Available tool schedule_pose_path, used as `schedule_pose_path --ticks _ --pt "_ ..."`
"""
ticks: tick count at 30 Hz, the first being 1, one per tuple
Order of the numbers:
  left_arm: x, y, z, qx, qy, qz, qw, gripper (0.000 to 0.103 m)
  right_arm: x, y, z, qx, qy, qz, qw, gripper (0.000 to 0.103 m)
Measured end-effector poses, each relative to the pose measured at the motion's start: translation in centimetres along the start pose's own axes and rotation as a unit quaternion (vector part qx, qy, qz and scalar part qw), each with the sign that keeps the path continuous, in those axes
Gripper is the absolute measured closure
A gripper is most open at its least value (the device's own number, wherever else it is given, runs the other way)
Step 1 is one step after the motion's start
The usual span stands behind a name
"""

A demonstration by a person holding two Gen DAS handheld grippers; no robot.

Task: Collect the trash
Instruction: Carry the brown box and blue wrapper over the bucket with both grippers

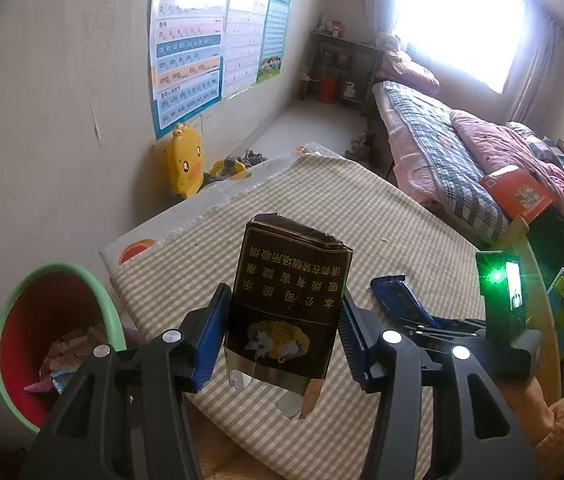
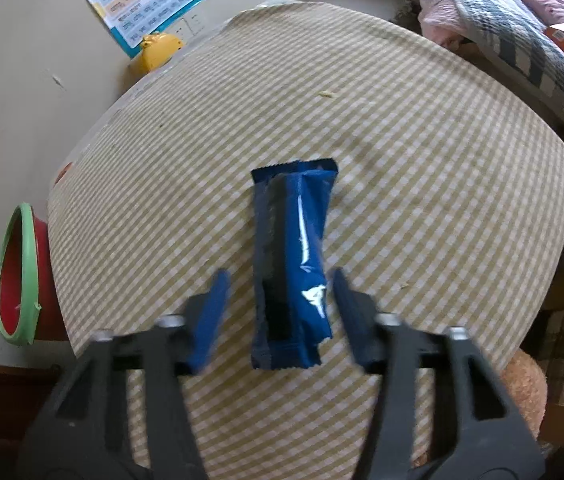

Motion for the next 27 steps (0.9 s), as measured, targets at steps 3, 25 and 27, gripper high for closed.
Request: schedule_pose_path --ticks 3,25,27 --pt "0.1 0.1 -0.1 -0.001 0.002 0.001 1.0000 0.054 -0.3 0.3 -0.1 0.002 -0.001 0.012 1.000 0.079" --pt "1.6 0.5 -1.2 -0.008 0.021 -0.001 0.9998 0.054 -9.5 6.9 0.8 -0.026 -0.080 0.111 0.990 0.081" --pt "1.5 0.5 -1.2 -0.009 0.020 0.001 0.9998 0.054 -10.2 7.7 0.8 -0.034 -0.085 0.120 0.989 0.081"
Point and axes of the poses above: each gripper's, at about its wrist camera, not at the fingertips, and x roughly the way its jaws point, y to its left, z to its top, the point moved 7 cm from there along x, roughly the way its jaws point, and after that the axes turned 4 degrees about x, right-handed, at the moved point
